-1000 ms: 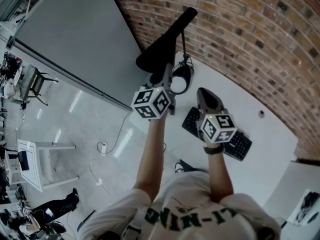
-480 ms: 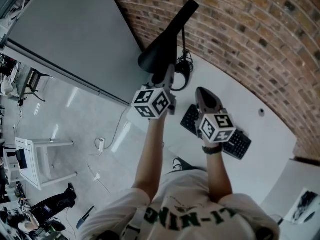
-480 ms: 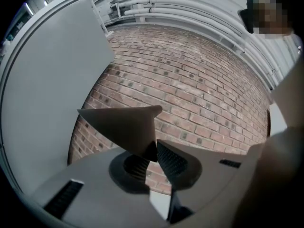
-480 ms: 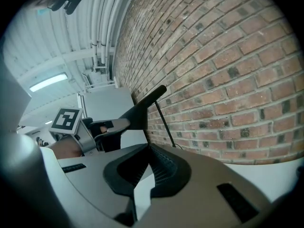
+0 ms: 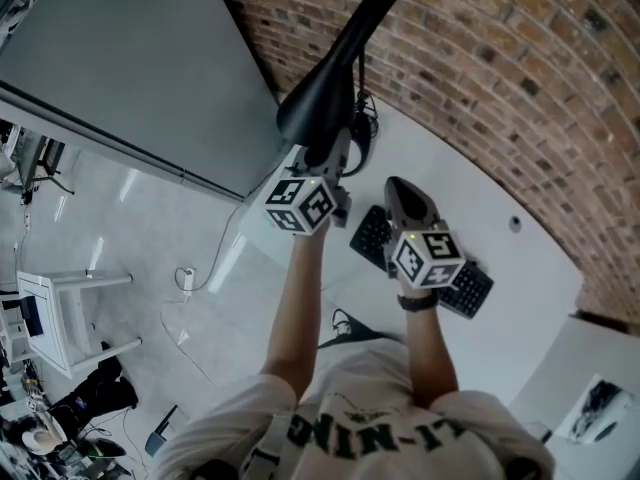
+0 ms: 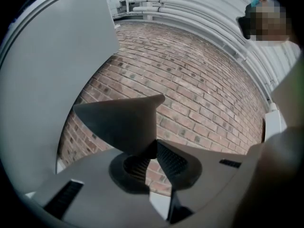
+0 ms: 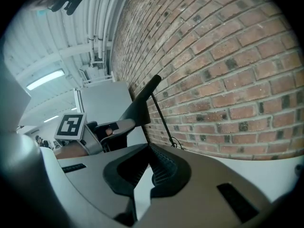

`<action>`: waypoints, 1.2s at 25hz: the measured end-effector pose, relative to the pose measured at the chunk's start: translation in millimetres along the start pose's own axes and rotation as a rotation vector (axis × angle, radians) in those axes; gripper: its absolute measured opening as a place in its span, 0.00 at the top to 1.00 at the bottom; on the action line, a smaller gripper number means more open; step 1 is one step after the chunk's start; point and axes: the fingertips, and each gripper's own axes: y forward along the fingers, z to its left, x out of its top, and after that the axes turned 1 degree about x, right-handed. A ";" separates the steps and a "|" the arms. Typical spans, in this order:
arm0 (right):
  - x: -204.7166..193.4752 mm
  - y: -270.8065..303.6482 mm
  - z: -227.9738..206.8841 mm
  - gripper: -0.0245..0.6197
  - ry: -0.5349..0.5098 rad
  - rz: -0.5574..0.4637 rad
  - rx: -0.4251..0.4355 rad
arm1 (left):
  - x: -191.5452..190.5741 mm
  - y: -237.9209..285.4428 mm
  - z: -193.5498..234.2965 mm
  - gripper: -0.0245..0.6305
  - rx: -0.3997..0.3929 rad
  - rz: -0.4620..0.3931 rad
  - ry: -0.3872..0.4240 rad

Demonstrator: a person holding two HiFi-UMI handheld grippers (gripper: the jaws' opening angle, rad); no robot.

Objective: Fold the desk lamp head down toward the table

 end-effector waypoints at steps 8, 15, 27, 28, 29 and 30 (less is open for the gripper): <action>-4.5 9.2 -5.7 0.95 0.012 0.013 0.001 | -18.5 18.0 5.1 0.90 -0.063 -0.035 -0.113; -11.9 7.8 -14.1 0.95 0.017 0.027 -0.020 | -28.5 30.5 10.2 0.90 -0.095 -0.061 -0.180; -8.0 -0.6 -31.6 0.95 0.045 0.002 -0.066 | -45.0 46.2 12.7 0.88 -0.093 -0.007 -0.167; -7.3 -1.1 -30.4 0.95 0.044 0.000 -0.064 | -47.0 46.2 13.0 0.88 -0.084 0.007 -0.150; -6.5 -2.1 -28.6 0.95 0.042 -0.002 -0.063 | -50.1 45.5 13.0 0.88 -0.073 0.028 -0.126; -5.7 -3.6 -26.5 0.95 0.040 -0.004 -0.061 | -54.0 43.9 12.6 0.88 -0.063 0.052 -0.102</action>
